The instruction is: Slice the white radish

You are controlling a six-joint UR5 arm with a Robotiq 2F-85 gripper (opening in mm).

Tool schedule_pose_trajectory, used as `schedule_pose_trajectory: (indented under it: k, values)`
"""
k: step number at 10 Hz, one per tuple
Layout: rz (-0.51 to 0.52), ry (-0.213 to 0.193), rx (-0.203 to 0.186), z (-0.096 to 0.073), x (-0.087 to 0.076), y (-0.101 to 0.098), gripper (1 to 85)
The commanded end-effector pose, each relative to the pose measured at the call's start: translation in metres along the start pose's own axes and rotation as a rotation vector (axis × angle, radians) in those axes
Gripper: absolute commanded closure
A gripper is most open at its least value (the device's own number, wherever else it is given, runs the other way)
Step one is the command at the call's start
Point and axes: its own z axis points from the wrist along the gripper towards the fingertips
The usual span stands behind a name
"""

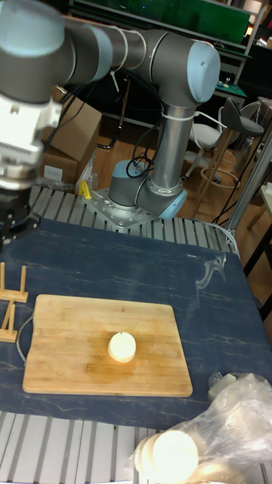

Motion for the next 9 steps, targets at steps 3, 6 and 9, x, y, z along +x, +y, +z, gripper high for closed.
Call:
schedule_pose_trajectory:
  k: [3,6,9]
  values:
    - [0.040,-0.026,-0.058,-0.010,0.001,0.045,84.7]
    - [0.112,-0.060,-0.118,-0.012,-0.009,0.059,84.7]
    - [-0.109,-0.051,-0.114,-0.012,-0.003,0.060,84.7]
